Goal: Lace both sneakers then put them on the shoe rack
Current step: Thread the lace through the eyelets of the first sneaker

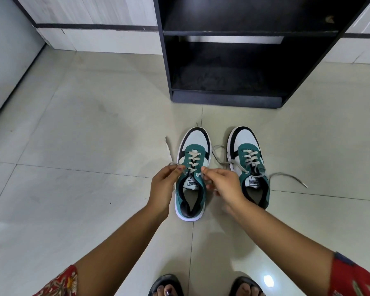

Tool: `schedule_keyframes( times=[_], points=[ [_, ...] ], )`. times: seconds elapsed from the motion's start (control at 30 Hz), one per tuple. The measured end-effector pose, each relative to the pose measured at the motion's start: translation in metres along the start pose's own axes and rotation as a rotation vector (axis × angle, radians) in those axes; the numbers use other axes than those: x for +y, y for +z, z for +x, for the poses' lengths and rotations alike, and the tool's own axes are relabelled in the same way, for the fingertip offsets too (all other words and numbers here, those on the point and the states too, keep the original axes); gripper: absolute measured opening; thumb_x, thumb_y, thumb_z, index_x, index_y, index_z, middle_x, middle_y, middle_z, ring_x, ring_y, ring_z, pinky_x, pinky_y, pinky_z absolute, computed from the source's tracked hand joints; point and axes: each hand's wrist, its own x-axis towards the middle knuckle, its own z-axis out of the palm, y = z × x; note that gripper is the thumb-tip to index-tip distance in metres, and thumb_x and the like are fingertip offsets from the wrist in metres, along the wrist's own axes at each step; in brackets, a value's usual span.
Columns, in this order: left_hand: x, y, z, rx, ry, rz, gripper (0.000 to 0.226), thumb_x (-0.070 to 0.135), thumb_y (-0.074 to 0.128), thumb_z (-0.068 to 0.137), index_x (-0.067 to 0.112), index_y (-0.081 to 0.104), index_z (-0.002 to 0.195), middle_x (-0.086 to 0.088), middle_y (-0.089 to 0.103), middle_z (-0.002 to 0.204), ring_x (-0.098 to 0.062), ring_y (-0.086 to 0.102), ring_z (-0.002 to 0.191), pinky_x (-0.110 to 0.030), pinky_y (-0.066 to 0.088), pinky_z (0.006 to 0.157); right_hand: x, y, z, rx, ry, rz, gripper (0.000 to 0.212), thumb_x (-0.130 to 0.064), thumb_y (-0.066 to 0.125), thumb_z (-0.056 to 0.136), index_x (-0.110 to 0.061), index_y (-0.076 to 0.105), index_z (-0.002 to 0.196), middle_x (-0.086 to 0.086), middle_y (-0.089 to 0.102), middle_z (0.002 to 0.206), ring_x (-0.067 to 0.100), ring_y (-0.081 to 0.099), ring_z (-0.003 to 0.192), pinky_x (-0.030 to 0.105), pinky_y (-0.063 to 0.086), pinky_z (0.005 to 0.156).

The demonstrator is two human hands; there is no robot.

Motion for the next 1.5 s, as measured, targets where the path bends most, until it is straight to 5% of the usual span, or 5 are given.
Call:
schedule_keyframes(
  times=[0.4,0.67,0.9,1.1,1.5],
  points=[
    [-0.014,0.000,0.006,0.101,-0.281,-0.229,0.028,0.009,0.045,0.091,0.015,0.060,0.068,0.002,0.050,0.063,-0.012,0.051,0.070,-0.027,0.041,0.073,0.005,0.001,0.008,-0.054,0.254,0.469,0.020,-0.007,0.048,0.093,-0.011,0.064,0.083,-0.007,0.072,0.058,0.002,0.063,0.057,0.016,0.049,0.059],
    [0.007,-0.016,0.010,-0.086,0.272,0.128,0.034,0.029,0.031,0.101,0.021,0.060,0.085,-0.003,0.062,0.095,-0.013,0.057,0.097,-0.025,0.039,0.093,-0.022,-0.001,0.009,-0.258,-0.145,0.026,0.026,-0.015,0.041,0.097,-0.020,0.066,0.104,-0.004,0.053,0.065,0.005,0.044,0.057,0.017,0.034,0.055],
    [0.046,-0.004,0.009,-0.278,0.626,0.461,0.027,0.020,0.028,0.101,0.033,0.047,0.086,0.029,0.063,0.089,0.010,0.056,0.081,-0.007,0.040,0.074,-0.053,0.002,-0.006,-0.288,-0.560,-0.708,0.020,-0.026,0.046,0.093,-0.024,0.065,0.097,0.009,0.068,0.079,0.020,0.056,0.067,0.035,0.045,0.066],
    [0.036,-0.016,0.025,-0.264,0.838,0.763,0.051,0.045,0.021,0.096,0.006,0.051,0.081,-0.007,0.052,0.075,-0.018,0.043,0.074,-0.032,0.040,0.079,-0.055,-0.009,-0.012,-0.335,-0.618,-0.652,0.018,-0.027,0.050,0.091,-0.023,0.063,0.079,0.010,0.062,0.072,0.022,0.052,0.066,0.038,0.042,0.064],
    [0.053,-0.009,0.014,-0.017,0.761,0.679,0.018,0.028,0.047,0.094,0.021,0.062,0.088,0.014,0.055,0.065,-0.003,0.053,0.063,-0.009,0.035,0.056,-0.038,-0.011,-0.014,-0.174,-0.749,-0.623,0.016,-0.034,0.060,0.085,-0.022,0.059,0.075,-0.010,0.059,0.078,0.011,0.051,0.081,0.029,0.041,0.071]
  ],
)
